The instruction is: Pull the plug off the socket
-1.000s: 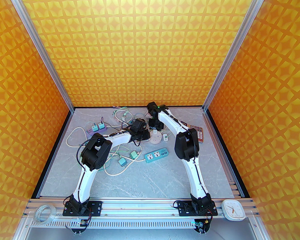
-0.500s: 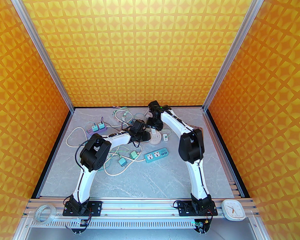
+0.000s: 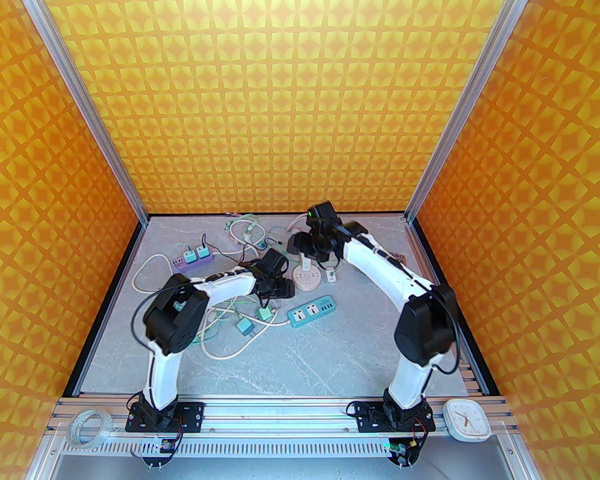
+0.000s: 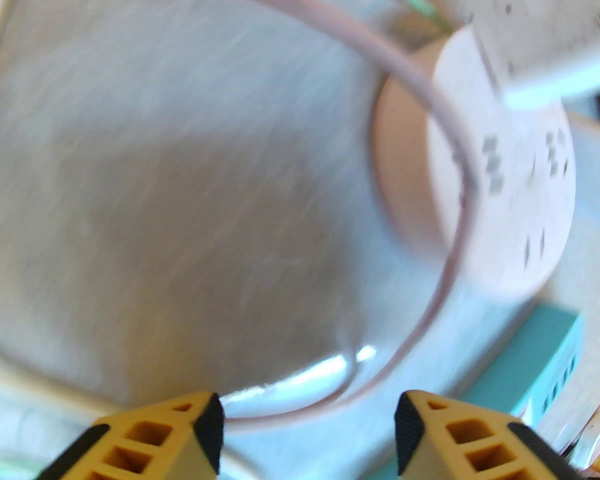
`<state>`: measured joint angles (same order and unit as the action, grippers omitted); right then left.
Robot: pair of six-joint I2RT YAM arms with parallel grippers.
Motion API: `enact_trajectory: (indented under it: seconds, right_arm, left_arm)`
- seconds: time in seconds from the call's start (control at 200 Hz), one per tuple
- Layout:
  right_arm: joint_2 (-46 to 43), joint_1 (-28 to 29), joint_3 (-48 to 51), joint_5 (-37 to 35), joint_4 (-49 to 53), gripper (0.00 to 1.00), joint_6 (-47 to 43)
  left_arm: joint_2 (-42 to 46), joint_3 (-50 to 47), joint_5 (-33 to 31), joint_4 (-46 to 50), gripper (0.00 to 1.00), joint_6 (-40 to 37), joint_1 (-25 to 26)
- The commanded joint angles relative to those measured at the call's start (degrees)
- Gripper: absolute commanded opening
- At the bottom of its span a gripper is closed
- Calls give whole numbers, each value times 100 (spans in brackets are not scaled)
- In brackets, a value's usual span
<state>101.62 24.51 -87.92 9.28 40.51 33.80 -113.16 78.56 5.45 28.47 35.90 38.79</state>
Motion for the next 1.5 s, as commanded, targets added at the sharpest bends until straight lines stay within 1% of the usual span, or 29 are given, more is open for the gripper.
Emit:
enact_trajectory:
  seconds: [0.0, 0.07, 0.135, 0.165, 0.2, 0.275, 0.32, 0.355, 0.46, 0.51, 0.605, 0.805, 0.91, 1.12, 1.235, 1.305, 1.38, 1.455, 1.495]
  right_arm:
    - [-433, -131, 582, -46, -692, 58, 168]
    - [-579, -187, 897, -76, -865, 54, 179]
    - [-637, -254, 1153, -2, -1010, 45, 205]
    - [-646, -288, 1260, 35, -1063, 39, 205]
    - [-652, -329, 1383, 65, -1114, 29, 206]
    - [-711, -422, 1650, 66, -1265, 15, 189]
    - [-738, -470, 1825, 62, -1399, 9, 179]
    - [-736, -519, 1965, 65, -1520, 6, 179]
    - [-632, -630, 2233, 142, -1805, 4, 154]
    - [-555, -661, 2308, 166, -1936, 4, 130]
    - [-372, -757, 2357, 206, -2110, 3, 98]
    - [-230, -896, 2484, 160, -2238, 1, 96]
    - [-310, -896, 2577, 179, -2296, 1, 96]
    - [-520, -908, 2876, 102, -2388, 1, 140]
    - [-623, -897, 2971, 135, -2423, 2, 136]
    - [-683, -901, 2985, 142, -2436, 2, 120]
    - [-694, -900, 2945, 310, -2478, 4, 68]
    - [-663, -898, 2858, 543, -2524, 6, 30]
    - [-641, -896, 2830, 671, -2581, 5, 46]
  left_arm:
    - [520, 23, -378, 564, 63, -184, 40]
    - [611, 185, -455, 603, 63, -244, 65]
    - [554, 454, -574, 697, 63, -293, 87]
    - [485, 611, -613, 750, 63, -317, 85]
    - [386, 816, -631, 799, 62, -337, 94]
    - [145, 1308, -686, 920, 62, -383, 128]
    - [11, 1574, -787, 992, 60, -407, 175]
    - [-71, 1752, -908, 1032, 60, -400, 210]
    - [-389, 2252, -1011, 966, 60, -420, 291]
    - [-669, 2656, -1015, 1100, 60, -459, 320]
    - [-1180, 3366, -1300, 1427, 59, -504, 431]
    - [-1958, 4187, -1525, 1438, 60, -444, 533]
    - [-2332, 4675, -1730, 1606, 61, -385, 538]
    - [-2889, 5273, -2015, 1669, 61, -290, 551]
    - [-3150, 5589, -2169, 1738, 60, -342, 549]
    - [-3227, 5695, -2283, 1767, 53, -418, 549]
    - [-3195, 5667, -2347, 1811, 40, -497, 537]
    - [-3099, 5511, -2394, 1863, 30, -582, 517]
    - [-2991, 5348, -2412, 1864, 26, -619, 497]
